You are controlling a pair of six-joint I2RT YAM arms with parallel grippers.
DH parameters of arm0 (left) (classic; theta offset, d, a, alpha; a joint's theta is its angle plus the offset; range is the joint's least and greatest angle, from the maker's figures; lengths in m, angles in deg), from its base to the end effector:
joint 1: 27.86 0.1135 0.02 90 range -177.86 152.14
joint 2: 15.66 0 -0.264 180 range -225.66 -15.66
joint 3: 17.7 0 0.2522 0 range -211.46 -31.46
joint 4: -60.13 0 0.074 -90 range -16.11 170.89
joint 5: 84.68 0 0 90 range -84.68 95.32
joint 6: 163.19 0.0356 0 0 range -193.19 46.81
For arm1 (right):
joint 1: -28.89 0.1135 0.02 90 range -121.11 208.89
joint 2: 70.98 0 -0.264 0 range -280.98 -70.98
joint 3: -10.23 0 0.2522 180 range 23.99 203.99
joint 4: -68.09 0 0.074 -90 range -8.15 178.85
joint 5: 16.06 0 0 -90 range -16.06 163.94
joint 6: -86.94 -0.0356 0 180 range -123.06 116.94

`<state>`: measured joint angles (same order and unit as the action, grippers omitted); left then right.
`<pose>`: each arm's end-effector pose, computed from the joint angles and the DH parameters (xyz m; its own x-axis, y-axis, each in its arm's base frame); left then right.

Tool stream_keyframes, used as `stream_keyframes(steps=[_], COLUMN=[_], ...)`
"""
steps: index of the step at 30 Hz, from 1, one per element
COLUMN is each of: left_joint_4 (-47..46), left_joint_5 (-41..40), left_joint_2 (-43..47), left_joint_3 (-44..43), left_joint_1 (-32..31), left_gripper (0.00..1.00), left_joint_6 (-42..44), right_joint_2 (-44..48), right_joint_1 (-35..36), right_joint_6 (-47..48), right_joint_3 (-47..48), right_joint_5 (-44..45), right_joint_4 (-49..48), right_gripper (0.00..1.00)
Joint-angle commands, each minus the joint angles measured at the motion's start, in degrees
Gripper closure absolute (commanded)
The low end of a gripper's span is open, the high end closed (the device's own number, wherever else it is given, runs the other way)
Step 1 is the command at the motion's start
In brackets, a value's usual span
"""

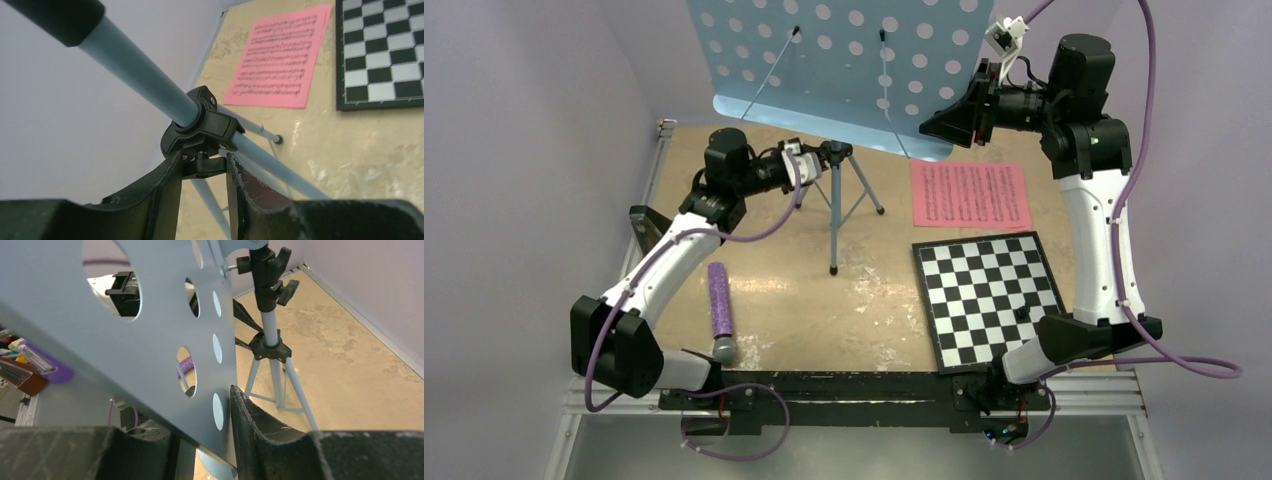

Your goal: Pack up the instrument practice props

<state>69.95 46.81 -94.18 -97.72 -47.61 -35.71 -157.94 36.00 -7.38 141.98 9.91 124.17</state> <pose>0.2924 -0.1301 0.3643 0.4214 0.3330 -0.8435 0.7733 0.3539 0.5260 0.2668 0.0655 0.5373 -0.2637 0.0003 -0.9646 -0.9118 0.3263 0.2494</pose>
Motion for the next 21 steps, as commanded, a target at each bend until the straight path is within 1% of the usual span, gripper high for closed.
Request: stream_keyframes(steps=[1,6,9,11,12,14,16,17,18,21], left_joint_4=[-2.2,-2.6,-3.3,-3.6,-3.7,-4.2,-3.6,-2.9,-2.1,0.5], left_joint_5=[2.2,3.5,5.3,6.5,6.7,6.5,4.6,3.2,1.9,-1.4], left_joint_2=[-2.1,-4.3,-5.5,-6.1,-5.9,-5.0,-3.5,-2.7,-1.7,0.8], left_joint_3=[-7.2,-8.5,-8.9,-8.8,-8.5,-7.4,-6.2,-5.7,-5.0,-3.0], left_joint_1=[1.6,3.2,4.6,5.0,5.1,5.1,5.1,5.1,5.1,5.1], left_gripper=[0.86,0.84,0.81,0.78,0.75,0.67,0.60,0.55,0.52,0.48], left_joint_6=[-23.9,-38.8,-48.0,-51.2,-51.8,-51.0,-48.0,-45.3,-42.5,-31.3], right_joint_2=[0.2,-0.1,-0.2,-0.3,-0.3,-0.3,-0.4,-0.4,-0.3,-0.4], right_joint_1=[0.1,0.1,0.0,0.0,0.1,0.0,0.1,0.1,0.1,0.1], right_joint_6=[-1.0,-1.4,-1.4,-1.5,-1.6,-1.7,-1.8,-1.8,-1.9,-2.0], right_joint_3=[1.3,1.6,1.7,1.8,1.8,1.7,1.8,1.8,1.9,1.8], right_joint_5=[-0.7,-0.7,-0.5,-0.6,-0.5,-0.6,-0.6,-0.6,-0.4,-0.5], right_joint_4=[-1.5,-1.7,-1.9,-1.9,-2.0,-2.0,-2.1,-2.1,-2.2,-2.3], right_gripper=[0.67,0.67,0.67,0.67,0.67,0.67,0.67,0.67,0.67,0.67])
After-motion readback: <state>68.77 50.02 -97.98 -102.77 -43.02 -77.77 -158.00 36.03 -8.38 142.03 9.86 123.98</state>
